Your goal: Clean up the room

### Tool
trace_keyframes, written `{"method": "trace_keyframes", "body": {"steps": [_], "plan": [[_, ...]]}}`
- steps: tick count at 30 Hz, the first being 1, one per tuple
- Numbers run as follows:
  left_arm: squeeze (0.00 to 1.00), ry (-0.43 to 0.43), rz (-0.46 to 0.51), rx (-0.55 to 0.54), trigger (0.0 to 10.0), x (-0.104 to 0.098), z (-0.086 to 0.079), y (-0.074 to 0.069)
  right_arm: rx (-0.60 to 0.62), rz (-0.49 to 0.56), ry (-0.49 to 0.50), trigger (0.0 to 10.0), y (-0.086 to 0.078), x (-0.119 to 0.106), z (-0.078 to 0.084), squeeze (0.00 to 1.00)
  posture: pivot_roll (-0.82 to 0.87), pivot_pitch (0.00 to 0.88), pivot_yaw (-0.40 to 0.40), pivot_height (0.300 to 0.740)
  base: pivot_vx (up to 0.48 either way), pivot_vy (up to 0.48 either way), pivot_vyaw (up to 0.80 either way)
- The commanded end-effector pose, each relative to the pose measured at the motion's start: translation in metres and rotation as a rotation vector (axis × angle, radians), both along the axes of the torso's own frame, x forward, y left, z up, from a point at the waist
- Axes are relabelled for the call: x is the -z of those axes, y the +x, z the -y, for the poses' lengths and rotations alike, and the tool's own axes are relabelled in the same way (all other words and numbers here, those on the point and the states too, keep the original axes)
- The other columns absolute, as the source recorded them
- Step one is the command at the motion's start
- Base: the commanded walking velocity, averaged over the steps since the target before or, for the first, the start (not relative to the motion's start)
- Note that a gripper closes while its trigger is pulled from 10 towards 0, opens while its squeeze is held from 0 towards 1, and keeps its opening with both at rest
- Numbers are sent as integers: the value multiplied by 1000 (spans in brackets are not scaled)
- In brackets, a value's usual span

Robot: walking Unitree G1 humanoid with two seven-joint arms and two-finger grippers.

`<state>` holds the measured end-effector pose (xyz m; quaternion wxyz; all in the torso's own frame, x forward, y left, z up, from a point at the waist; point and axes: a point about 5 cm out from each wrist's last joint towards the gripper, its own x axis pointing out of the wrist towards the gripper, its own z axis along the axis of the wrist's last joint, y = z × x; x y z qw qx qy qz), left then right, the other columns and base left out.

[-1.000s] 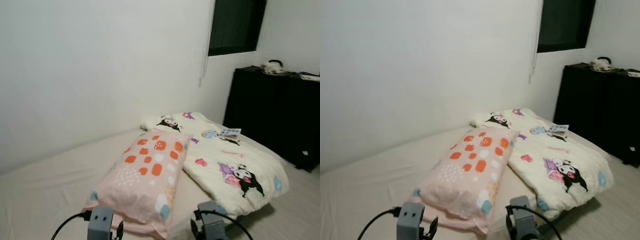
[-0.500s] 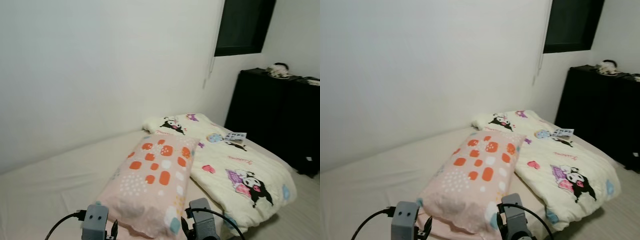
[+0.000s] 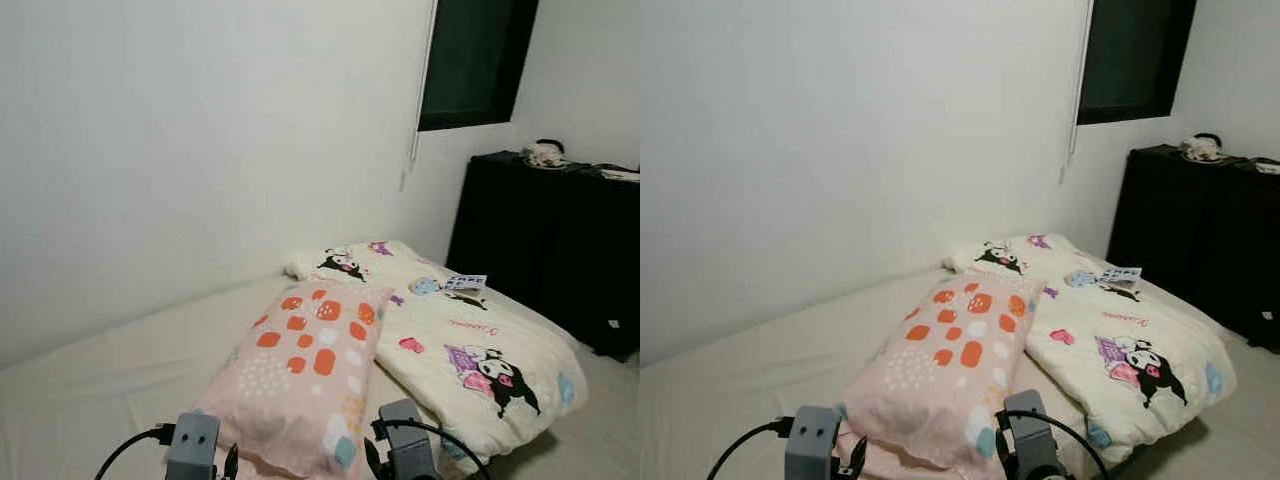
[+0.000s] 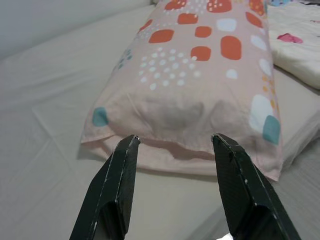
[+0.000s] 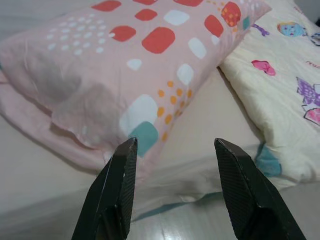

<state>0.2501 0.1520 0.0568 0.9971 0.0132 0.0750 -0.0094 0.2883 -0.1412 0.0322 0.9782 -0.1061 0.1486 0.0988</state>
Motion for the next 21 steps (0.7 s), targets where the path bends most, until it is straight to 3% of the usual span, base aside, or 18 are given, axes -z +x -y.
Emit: {"method": "trace_keyframes", "body": {"steps": [1,21], "plan": [[0,16,-12,-8,10000,4,-2,-2,-20,-16,-8,10000,-2,3,-3,0,-45,24,-29,740,0,0,0],[0,-5,0,-40,10000,2,-5,-1,-28,2,-20,10000,-2,0,-4,0,-47,37,-28,740,0,0,800]]}}
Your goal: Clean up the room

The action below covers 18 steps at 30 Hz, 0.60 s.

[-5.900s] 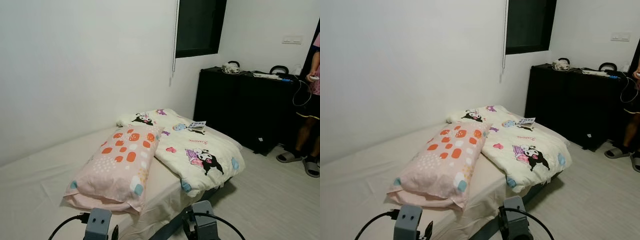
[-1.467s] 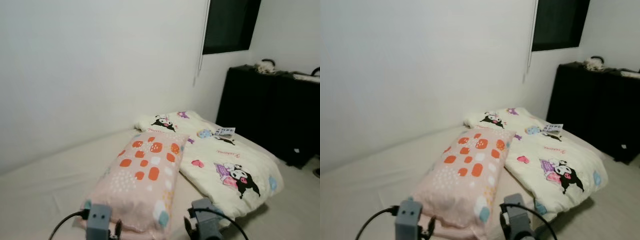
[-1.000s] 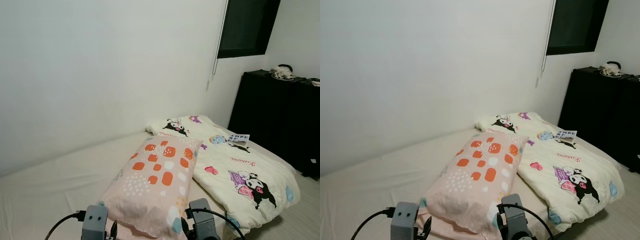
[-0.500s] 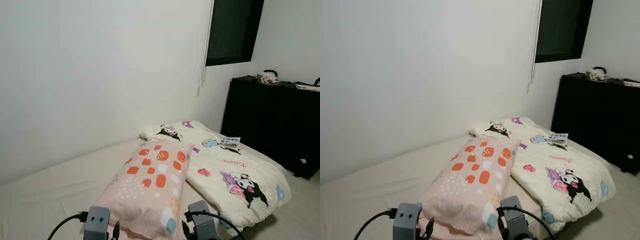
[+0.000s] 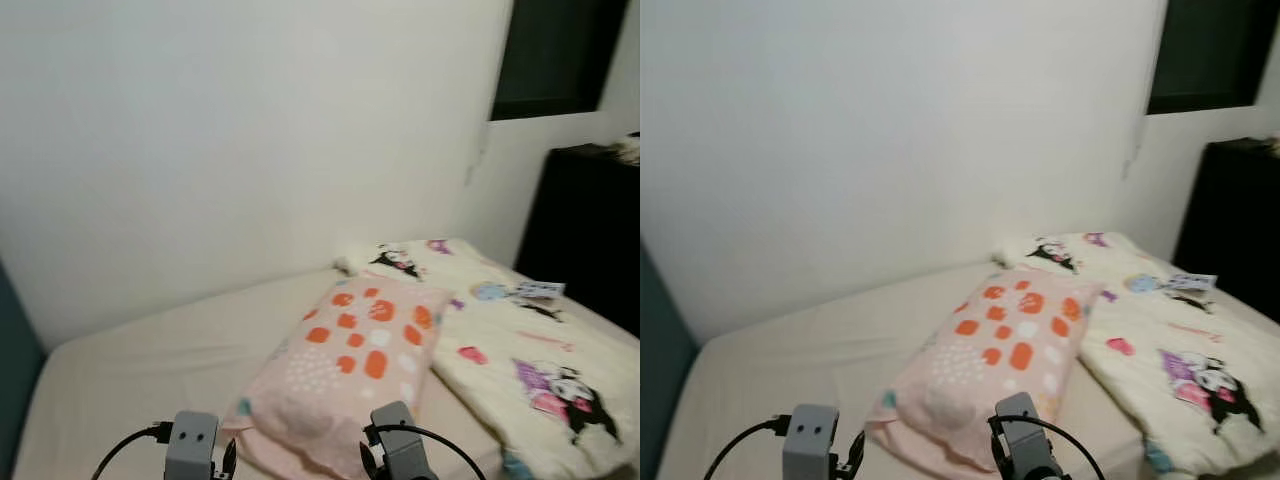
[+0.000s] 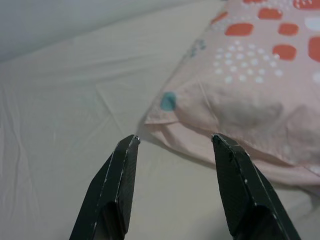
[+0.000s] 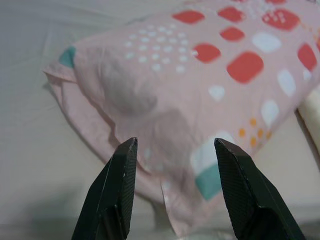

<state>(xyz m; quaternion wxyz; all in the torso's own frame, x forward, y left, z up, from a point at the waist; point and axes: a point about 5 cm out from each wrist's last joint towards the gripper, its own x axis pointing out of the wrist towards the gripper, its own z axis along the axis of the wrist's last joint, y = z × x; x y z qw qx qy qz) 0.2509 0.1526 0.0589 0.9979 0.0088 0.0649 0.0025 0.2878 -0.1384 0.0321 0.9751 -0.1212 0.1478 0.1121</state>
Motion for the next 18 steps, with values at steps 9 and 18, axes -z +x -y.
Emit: {"method": "trace_keyframes", "body": {"steps": [9,18], "plan": [[0,3,-20,-18,10000,3,-2,-3,4,4,6,10000,-1,-1,-1,0,-48,45,-32,740,0,0,800],[0,12,-24,-25,10000,3,-3,-2,9,6,4,10000,0,-2,2,0,-50,50,-33,740,0,0,800]]}}
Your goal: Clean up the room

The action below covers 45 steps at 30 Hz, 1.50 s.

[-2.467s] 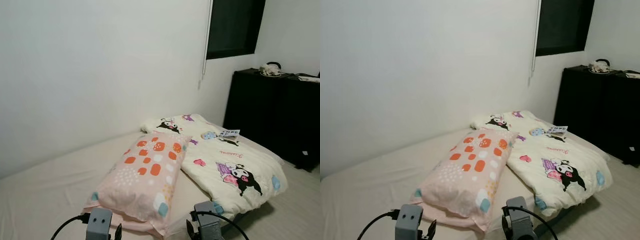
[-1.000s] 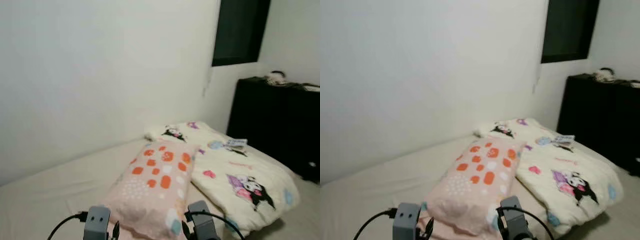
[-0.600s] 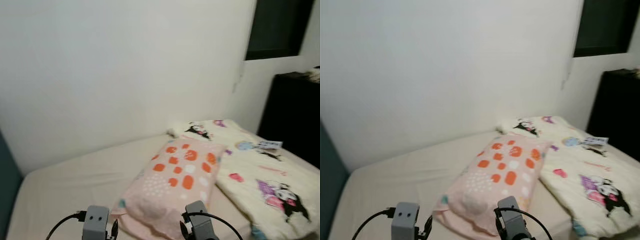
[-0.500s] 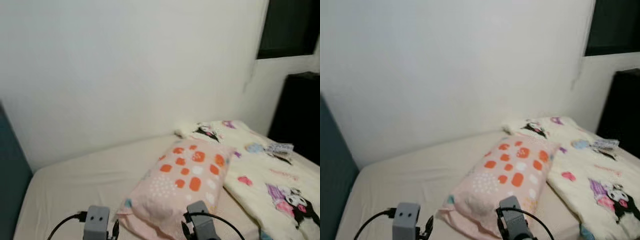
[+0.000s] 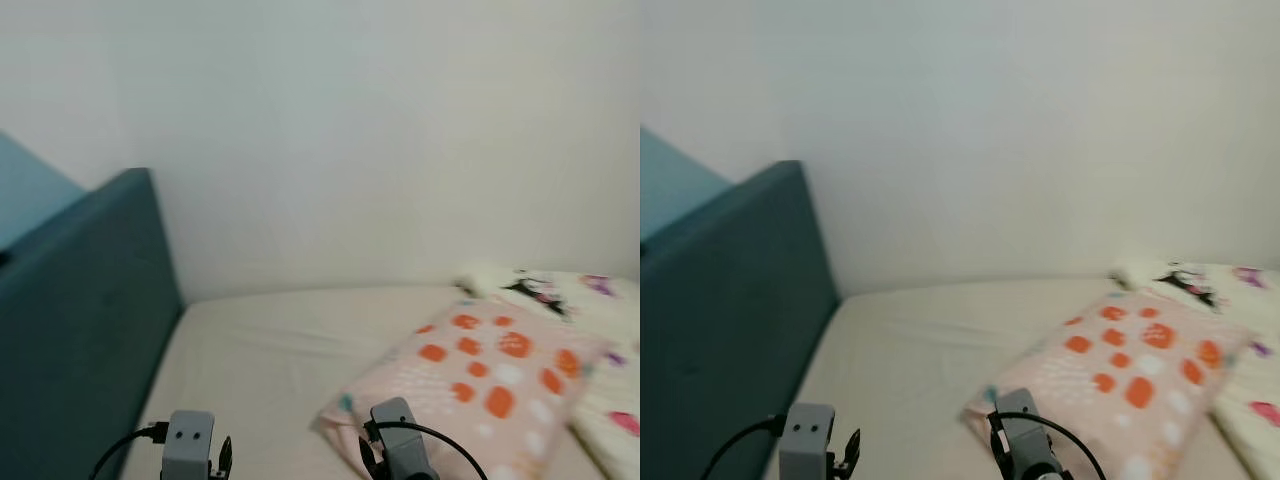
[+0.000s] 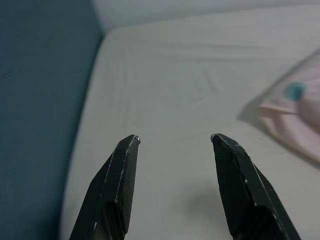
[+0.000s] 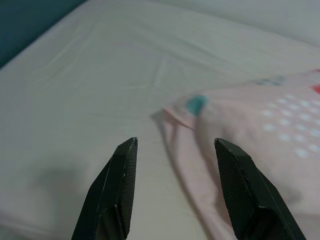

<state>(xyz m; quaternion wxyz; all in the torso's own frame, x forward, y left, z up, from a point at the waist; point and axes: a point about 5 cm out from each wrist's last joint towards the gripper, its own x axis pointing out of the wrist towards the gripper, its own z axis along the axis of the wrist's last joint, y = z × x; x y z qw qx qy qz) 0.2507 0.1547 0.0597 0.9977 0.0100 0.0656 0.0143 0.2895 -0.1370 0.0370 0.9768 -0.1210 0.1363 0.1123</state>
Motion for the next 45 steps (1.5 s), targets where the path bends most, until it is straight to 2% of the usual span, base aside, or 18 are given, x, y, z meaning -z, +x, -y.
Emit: {"method": "trace_keyframes", "body": {"steps": [1,10,13,16,20,24,45], "plan": [[0,8,-23,-1,10000,4,-1,-2,12,-17,0,10000,-2,3,3,0,-50,50,-33,740,0,0,800],[0,16,-21,21,10000,2,1,-1,24,-11,3,10000,0,1,6,0,-50,53,-27,740,0,0,800],[0,17,-11,34,10000,1,3,1,55,7,35,10000,1,0,8,0,-50,53,-24,740,0,0,0],[0,21,-8,44,10000,0,4,2,57,13,18,10000,2,-1,10,0,-54,53,-21,740,0,0,0],[0,87,-12,75,10000,0,7,4,64,12,20,10000,1,-1,11,0,-55,57,-19,740,0,0,0],[0,113,-13,102,10000,1,9,5,62,5,21,10000,0,1,11,0,-55,59,-19,740,0,0,0],[0,120,-29,94,10000,4,9,3,60,-5,26,10000,-2,2,11,0,-61,55,-24,740,0,-438,0]]}}
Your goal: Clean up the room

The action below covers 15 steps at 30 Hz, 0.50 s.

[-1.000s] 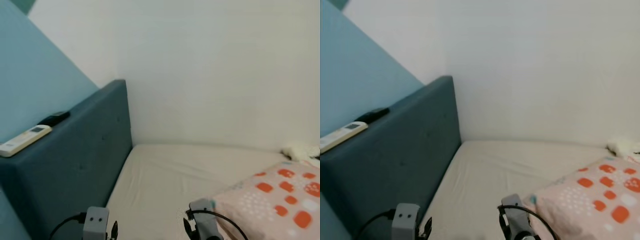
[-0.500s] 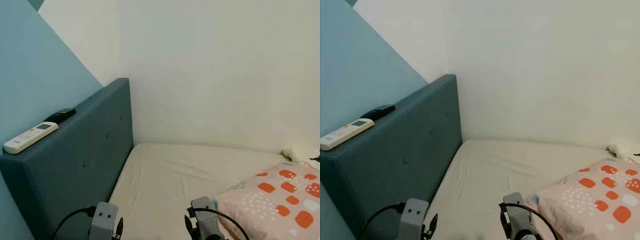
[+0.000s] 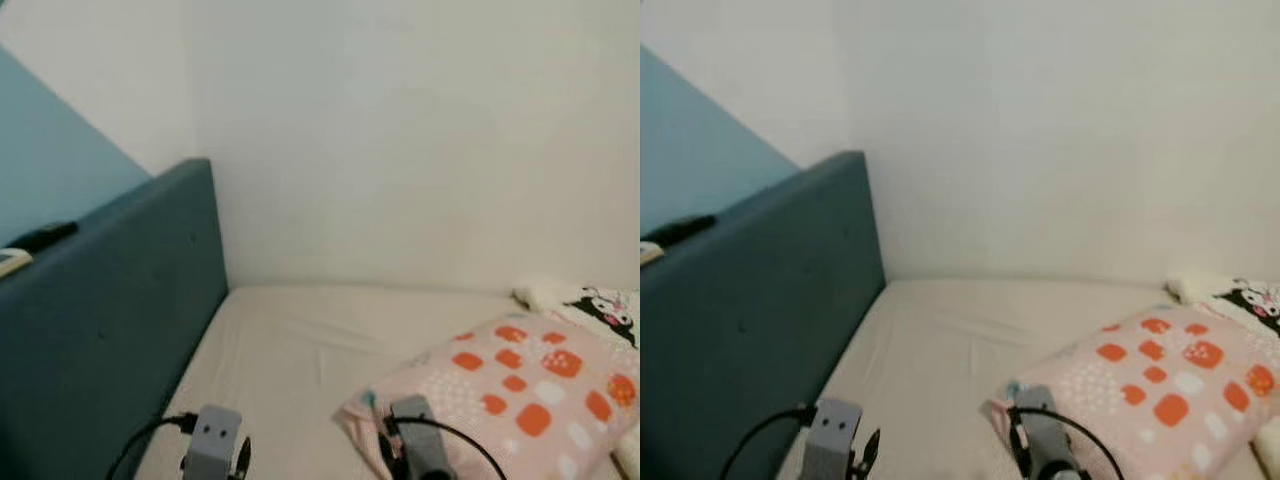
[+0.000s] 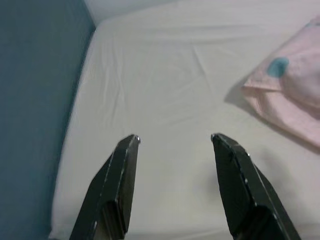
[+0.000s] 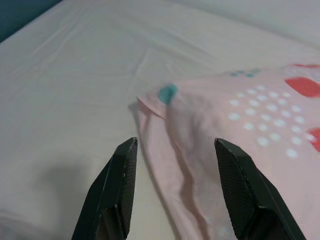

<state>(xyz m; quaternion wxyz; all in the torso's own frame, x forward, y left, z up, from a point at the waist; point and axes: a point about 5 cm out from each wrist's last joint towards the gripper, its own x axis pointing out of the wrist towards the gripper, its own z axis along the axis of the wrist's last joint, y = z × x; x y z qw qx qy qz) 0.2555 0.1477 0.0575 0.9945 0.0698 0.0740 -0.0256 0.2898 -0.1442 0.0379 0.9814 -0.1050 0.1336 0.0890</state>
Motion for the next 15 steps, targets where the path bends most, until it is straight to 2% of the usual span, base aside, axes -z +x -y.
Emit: {"method": "trace_keyframes", "body": {"steps": [1,12,14,15], "plan": [[0,5,-10,5,10000,2,2,-2,10,-15,-1,10000,-2,3,4,0,-62,55,-24,740,0,-480,0],[0,5,-9,8,10000,3,2,-2,22,-14,-9,10000,-3,4,7,0,-66,45,-21,740,0,-480,0],[0,3,-16,51,10000,3,5,-2,24,-14,-9,10000,-3,3,8,0,-67,46,-21,740,0,-480,0],[0,-12,-28,80,10000,4,7,-3,24,-14,-8,10000,-3,4,8,0,-65,45,-21,740,0,0,0]]}}
